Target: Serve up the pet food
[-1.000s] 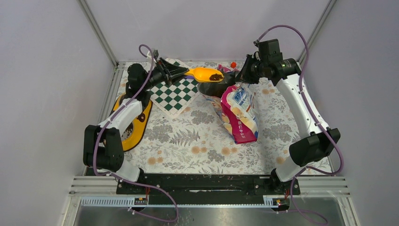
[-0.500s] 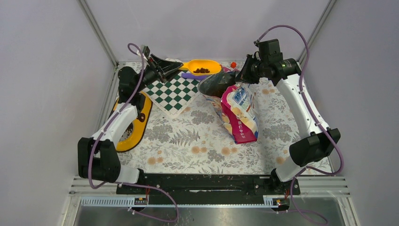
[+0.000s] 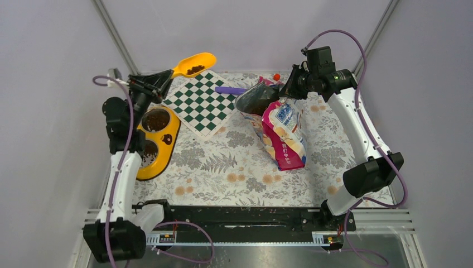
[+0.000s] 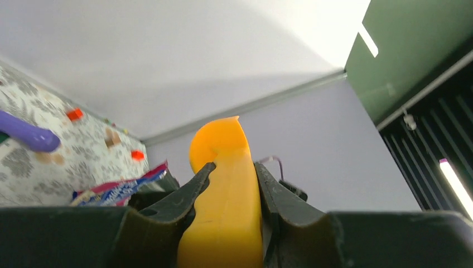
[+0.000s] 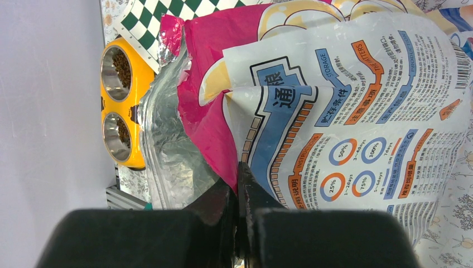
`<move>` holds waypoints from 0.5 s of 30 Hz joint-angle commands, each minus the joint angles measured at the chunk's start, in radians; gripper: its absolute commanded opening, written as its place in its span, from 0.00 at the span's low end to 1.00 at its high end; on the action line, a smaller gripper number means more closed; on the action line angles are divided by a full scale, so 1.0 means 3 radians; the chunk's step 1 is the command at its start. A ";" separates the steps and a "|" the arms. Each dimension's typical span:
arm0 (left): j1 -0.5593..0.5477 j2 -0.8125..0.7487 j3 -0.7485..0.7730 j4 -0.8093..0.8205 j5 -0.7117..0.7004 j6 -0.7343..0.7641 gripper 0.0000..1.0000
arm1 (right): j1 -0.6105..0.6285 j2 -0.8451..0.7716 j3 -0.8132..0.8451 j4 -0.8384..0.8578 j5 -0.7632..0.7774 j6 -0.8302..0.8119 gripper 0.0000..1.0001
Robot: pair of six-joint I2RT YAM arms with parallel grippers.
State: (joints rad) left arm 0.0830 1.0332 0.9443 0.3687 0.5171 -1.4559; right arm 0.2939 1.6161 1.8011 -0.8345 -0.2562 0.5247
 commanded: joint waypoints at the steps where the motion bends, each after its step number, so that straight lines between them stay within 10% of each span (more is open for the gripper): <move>1: 0.0186 -0.0346 -0.0124 -0.0334 -0.0537 0.0084 0.00 | -0.0018 -0.0246 0.0112 0.0412 -0.0169 0.0044 0.00; 15: 0.0442 -0.1471 -0.0271 -0.2185 -0.2182 0.0611 0.00 | -0.0022 -0.0252 0.0048 0.0407 -0.0215 0.0025 0.00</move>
State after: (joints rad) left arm 0.2024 0.6502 0.8726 -0.1577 0.0277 -1.3109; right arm 0.2935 1.6146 1.7958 -0.8291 -0.2569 0.5240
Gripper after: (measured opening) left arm 0.286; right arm 0.022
